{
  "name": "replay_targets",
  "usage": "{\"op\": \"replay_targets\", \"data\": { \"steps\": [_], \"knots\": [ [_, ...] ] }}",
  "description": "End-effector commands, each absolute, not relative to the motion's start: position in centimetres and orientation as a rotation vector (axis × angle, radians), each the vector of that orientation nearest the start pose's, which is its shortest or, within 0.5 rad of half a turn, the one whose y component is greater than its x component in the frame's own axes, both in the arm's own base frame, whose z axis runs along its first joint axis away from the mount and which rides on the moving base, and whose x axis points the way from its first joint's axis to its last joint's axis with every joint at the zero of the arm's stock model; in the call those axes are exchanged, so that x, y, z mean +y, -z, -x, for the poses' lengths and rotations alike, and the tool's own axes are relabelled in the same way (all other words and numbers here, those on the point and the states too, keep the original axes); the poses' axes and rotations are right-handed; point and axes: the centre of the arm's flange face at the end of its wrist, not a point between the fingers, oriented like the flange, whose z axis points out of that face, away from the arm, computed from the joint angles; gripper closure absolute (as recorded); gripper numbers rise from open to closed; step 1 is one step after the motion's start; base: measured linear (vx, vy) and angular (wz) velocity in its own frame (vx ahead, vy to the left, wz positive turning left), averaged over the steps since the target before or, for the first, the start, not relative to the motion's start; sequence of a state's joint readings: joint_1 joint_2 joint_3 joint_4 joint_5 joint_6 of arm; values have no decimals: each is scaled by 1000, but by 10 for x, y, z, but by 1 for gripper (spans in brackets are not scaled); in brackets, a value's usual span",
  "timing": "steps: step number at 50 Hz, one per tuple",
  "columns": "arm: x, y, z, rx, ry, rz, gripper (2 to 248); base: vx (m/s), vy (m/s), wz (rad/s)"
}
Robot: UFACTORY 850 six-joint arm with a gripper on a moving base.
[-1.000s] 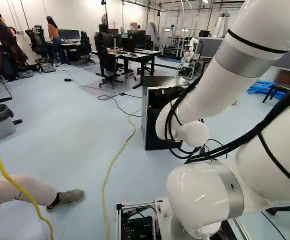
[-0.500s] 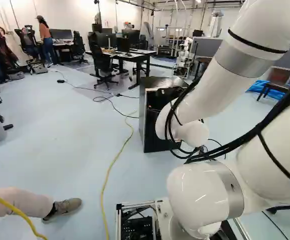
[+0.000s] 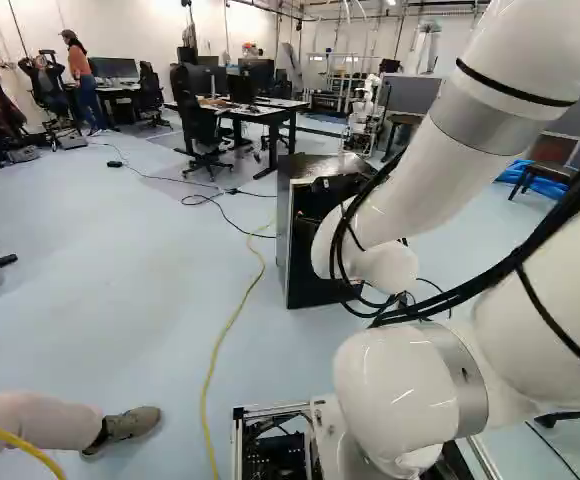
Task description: Grab a drink from the fridge
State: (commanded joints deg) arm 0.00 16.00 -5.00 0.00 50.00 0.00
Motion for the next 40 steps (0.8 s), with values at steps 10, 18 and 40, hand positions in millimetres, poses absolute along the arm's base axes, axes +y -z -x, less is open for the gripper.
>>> {"op": "replay_targets", "data": {
  "steps": [10, 18, 40],
  "knots": [
    [0, -366, -270, 0, 1824, 2558, 3, 52, 30, -11],
    [0, -366, -270, 0, 1824, 2558, 3, 56, 31, -11],
    [0, -366, -270, 0, 1824, 2558, 3, 55, 32, -11]
  ]
}}
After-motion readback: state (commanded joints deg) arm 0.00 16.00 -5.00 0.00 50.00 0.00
